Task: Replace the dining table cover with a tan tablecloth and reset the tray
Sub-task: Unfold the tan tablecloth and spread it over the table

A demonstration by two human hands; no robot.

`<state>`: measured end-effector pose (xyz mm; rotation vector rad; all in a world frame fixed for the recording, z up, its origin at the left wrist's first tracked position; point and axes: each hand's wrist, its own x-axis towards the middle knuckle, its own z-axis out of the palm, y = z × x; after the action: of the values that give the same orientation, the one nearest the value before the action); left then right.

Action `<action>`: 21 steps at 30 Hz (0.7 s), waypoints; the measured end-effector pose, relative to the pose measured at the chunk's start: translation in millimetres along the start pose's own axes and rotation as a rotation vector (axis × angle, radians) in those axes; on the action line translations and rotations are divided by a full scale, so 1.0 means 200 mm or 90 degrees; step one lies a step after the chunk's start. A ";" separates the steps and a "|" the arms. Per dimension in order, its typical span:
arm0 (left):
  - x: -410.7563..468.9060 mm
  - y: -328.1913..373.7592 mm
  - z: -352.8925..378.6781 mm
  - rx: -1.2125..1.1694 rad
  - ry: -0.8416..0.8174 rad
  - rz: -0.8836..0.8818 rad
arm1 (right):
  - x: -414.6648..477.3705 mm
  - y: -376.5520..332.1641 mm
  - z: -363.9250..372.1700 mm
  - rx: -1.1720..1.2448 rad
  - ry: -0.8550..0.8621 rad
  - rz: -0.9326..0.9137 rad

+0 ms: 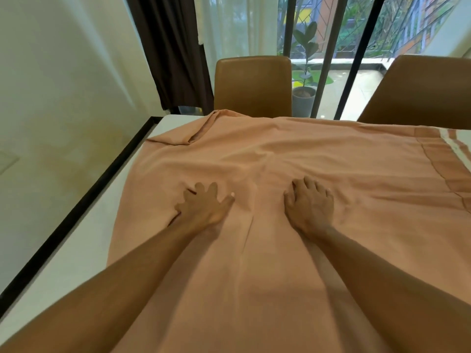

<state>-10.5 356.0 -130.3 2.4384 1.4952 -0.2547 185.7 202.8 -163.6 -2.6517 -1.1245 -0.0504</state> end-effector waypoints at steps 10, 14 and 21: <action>0.25 -0.36 -0.09 -0.014 -0.057 -0.022 | -0.07 -0.41 0.18 0.066 -0.062 -0.062; 0.30 -0.46 -0.07 0.023 -0.029 -0.015 | -0.07 -0.42 0.17 0.058 -0.062 -0.064; -0.05 -0.53 0.17 -0.039 0.173 -0.018 | -0.10 -0.42 0.15 0.050 -0.056 -0.062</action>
<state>-110.1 382.7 -174.4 2.4813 1.6186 0.1215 110.2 252.5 -175.4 -2.5505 -1.2558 0.0904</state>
